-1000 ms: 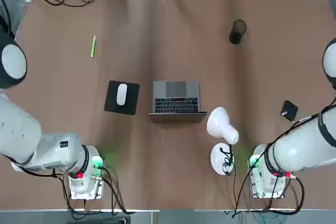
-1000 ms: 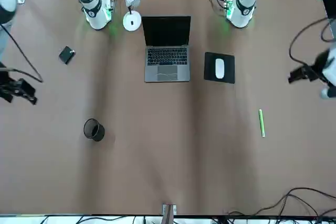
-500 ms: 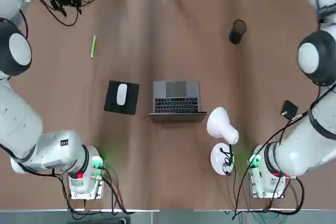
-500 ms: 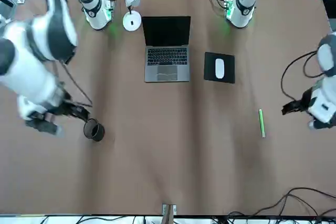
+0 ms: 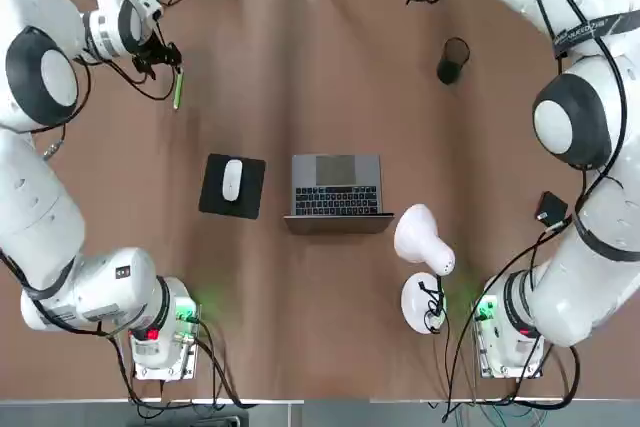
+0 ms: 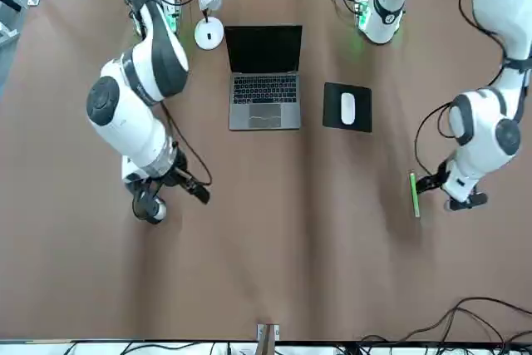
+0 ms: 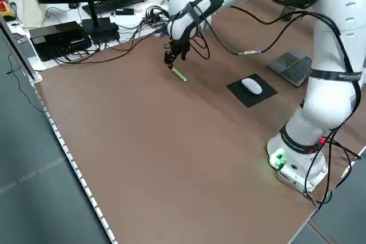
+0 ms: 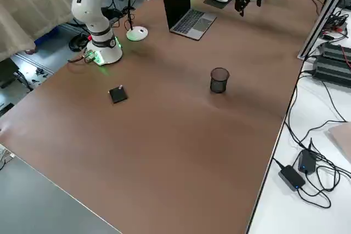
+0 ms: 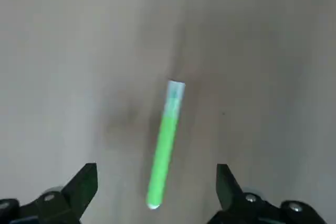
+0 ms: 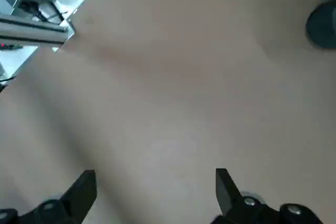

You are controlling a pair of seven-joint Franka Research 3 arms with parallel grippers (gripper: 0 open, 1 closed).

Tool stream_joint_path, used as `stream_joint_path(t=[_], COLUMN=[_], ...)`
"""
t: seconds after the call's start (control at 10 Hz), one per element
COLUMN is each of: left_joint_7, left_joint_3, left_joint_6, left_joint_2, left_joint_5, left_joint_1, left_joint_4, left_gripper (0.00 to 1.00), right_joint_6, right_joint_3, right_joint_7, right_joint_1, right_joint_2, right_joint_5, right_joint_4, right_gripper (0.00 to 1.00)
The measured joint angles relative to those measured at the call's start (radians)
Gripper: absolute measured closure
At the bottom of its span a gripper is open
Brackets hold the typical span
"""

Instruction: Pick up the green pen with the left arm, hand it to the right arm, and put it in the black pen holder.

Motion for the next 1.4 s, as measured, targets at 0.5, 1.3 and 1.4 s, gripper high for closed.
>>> stream_joint_path(t=[0.5, 1.3, 1.4], left_joint_7=[-0.042, -0.043, -0.043], left_joint_3=[0.002, 0.005, 0.006], left_joint_6=[0.006, 0.006, 0.007], left_joint_2=[0.030, 0.033, 0.036], left_joint_5=[0.000, 0.000, 0.000], left_joint_1=[-0.006, -0.006, -0.006], left_joint_4=[-0.028, -0.051, -0.051], left_gripper=[0.02, 0.36, 0.40], right_joint_6=[0.007, 0.008, 0.006], right_joint_3=[-0.004, -0.004, -0.005], right_joint_7=[0.094, 0.196, 0.197], right_joint_1=[0.009, 0.040, 0.040], right_joint_2=[0.000, 0.000, 0.000], right_joint_5=[0.051, 0.052, 0.052], right_joint_4=[0.005, 0.005, 0.004], right_gripper=[0.00, 0.00, 0.00])
